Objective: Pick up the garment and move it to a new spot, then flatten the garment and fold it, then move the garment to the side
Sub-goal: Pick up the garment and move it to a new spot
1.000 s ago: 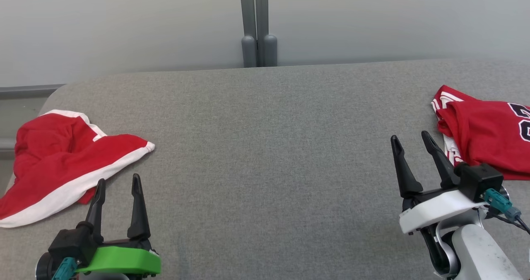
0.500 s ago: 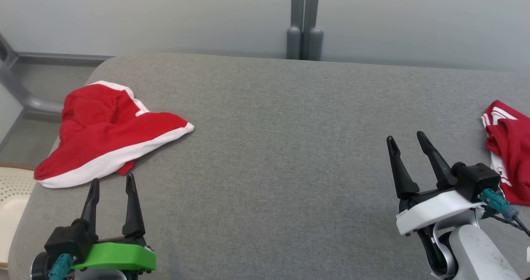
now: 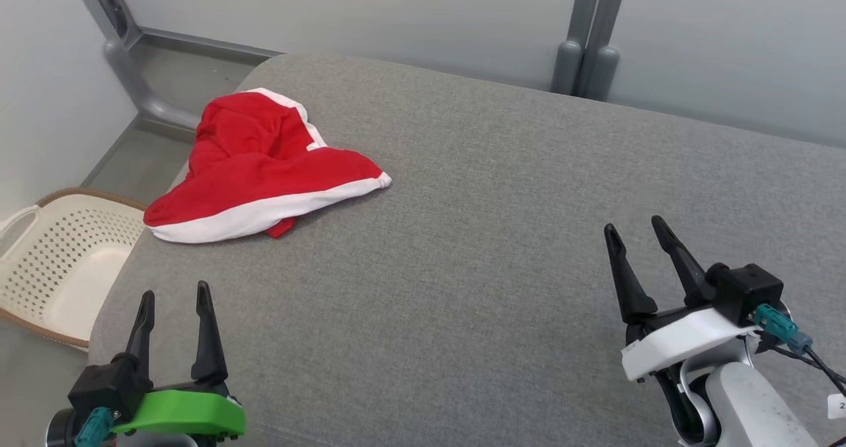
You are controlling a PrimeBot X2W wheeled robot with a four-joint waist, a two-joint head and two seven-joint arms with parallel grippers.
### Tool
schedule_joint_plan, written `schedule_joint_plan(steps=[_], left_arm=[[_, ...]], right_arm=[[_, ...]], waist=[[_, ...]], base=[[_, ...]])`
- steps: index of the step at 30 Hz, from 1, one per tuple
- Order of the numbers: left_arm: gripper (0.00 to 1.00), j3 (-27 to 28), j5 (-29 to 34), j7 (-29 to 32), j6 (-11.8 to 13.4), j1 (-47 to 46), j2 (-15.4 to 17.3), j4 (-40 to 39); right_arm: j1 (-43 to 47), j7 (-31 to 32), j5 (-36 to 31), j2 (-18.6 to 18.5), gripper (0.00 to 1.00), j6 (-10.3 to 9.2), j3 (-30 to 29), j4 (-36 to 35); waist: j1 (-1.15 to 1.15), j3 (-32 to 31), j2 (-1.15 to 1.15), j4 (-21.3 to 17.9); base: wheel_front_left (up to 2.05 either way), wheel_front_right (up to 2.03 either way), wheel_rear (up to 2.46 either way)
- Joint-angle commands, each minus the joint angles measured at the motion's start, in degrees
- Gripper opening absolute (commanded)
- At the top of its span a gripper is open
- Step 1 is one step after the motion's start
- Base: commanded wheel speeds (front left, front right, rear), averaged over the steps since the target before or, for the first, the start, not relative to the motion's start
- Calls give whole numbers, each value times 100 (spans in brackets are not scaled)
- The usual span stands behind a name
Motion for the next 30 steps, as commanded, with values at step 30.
schedule_joint_plan(steps=[30], left_arm=[[100,766,-1202,2496,-180,-2227,1582,1221]], right_arm=[[-679,-14,94,-271,100,1,349,-6]], waist=[[0,1105,0,-1096]], base=[[0,0,0]])
